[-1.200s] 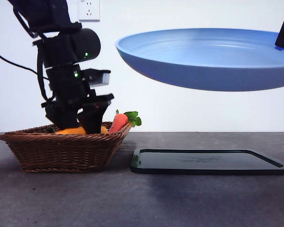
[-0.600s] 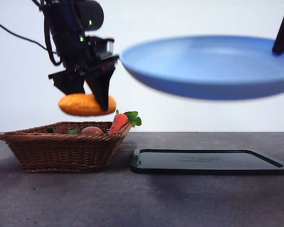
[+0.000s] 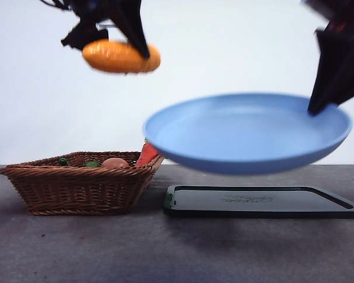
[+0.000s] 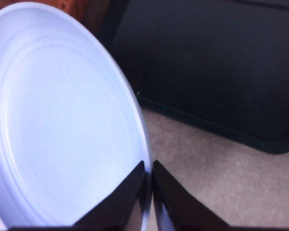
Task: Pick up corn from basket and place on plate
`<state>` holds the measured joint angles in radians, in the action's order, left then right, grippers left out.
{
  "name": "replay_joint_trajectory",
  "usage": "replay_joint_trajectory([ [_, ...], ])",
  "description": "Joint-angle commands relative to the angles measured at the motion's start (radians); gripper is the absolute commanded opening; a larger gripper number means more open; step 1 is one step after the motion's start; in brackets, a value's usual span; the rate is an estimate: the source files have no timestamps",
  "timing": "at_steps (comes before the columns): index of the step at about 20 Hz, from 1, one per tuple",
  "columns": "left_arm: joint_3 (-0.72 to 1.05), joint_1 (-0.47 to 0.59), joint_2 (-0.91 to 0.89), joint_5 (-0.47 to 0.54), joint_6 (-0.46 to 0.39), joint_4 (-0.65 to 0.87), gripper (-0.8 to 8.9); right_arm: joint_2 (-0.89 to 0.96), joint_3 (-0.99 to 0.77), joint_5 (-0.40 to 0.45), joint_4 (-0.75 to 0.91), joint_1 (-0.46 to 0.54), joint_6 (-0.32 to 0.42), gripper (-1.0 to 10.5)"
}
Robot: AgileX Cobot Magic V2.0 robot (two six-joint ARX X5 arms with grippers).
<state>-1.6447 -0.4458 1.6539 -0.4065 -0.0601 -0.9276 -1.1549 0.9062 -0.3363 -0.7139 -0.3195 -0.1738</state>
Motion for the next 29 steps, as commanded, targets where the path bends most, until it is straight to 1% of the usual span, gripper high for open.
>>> replay_joint_trajectory([
  [1,-0.024,-0.022,-0.006,-0.067,0.013,-0.011,2.41,-0.075,0.019,-0.021,0.056,-0.003,-0.04,0.0],
  [3,-0.023,-0.051,-0.008,-0.088,-0.002,-0.021,2.41,-0.132,0.019,-0.074,0.118,-0.003,-0.069,0.0],
  [6,-0.018,-0.106,0.024,-0.087,-0.046,-0.021,2.41,-0.193,0.019,-0.113,0.198,-0.002,-0.127,0.0],
  [8,-0.018,-0.134,0.058,-0.087,-0.069,-0.02,2.41,-0.212,0.02,-0.145,0.221,0.008,-0.153,0.0],
  [11,-0.018,-0.175,0.121,-0.086,-0.109,-0.021,2.41,-0.215,0.026,-0.162,0.235,0.023,-0.18,0.0],
  [15,-0.018,-0.214,0.202,-0.075,-0.144,-0.019,2.42,-0.215,0.051,-0.173,0.212,0.047,-0.183,0.0],
  [17,-0.018,-0.229,0.225,-0.047,-0.172,-0.018,2.44,-0.216,0.052,-0.191,0.211,0.047,-0.183,0.0],
  [21,-0.018,-0.256,0.236,0.016,-0.214,0.003,2.51,-0.216,0.052,-0.192,0.196,0.047,-0.182,0.0],
  [24,-0.018,-0.269,0.236,0.044,-0.225,0.015,3.07,-0.216,0.052,-0.216,0.193,0.047,-0.182,0.0],
  [26,-0.018,-0.28,0.236,0.061,-0.226,0.014,3.44,-0.216,0.052,-0.216,0.19,0.047,-0.182,0.0],
  [29,-0.018,-0.288,0.236,0.072,-0.225,0.013,3.57,-0.216,0.052,-0.216,0.189,0.047,-0.18,0.0],
])
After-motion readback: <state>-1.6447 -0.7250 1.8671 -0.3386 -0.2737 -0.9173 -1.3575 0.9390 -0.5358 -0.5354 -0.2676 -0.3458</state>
